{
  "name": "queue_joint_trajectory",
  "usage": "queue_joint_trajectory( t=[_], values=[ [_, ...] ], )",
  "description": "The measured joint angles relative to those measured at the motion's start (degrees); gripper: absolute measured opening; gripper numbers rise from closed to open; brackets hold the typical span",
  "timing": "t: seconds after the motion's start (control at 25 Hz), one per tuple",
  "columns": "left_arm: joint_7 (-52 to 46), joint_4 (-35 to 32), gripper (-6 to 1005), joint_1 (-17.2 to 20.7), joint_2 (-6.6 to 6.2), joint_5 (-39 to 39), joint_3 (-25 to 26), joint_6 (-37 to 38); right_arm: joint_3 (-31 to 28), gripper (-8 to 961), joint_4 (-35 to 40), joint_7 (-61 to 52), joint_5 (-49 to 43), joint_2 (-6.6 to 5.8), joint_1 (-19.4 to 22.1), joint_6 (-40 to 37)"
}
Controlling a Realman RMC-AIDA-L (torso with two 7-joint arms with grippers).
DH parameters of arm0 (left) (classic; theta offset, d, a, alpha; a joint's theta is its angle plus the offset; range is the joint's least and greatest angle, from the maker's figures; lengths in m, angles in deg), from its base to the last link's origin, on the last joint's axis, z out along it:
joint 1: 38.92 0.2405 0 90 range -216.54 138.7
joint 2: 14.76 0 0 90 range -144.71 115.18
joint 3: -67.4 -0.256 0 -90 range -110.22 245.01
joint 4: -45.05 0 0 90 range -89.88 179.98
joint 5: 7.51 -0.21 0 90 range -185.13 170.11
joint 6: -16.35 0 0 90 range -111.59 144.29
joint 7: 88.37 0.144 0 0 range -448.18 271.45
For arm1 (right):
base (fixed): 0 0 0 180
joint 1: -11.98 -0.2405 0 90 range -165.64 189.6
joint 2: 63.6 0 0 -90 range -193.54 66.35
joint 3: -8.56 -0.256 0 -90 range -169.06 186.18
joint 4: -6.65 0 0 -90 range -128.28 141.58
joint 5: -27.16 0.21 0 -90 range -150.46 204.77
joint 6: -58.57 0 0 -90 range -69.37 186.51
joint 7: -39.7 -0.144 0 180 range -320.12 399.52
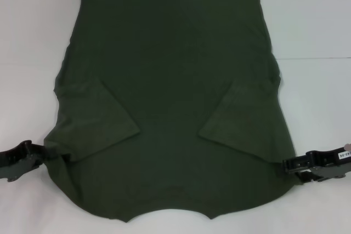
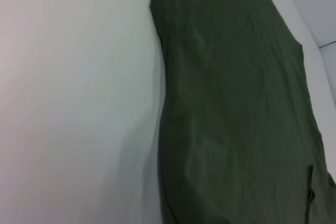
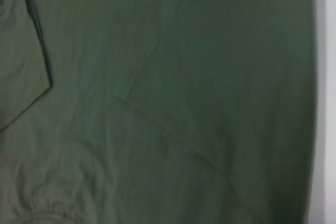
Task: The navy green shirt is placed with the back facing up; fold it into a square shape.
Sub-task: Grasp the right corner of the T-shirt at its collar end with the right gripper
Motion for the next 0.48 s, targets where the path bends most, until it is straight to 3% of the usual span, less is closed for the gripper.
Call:
queue_joint_trajectory(
  t=[0.48],
  values=[
    [0.3,0.0,28,0.1,0.00,0.4,0.0,0.3,-2.0,899,0.0,0.6,5.7,-0.57,1.0,-1.8]
  ],
)
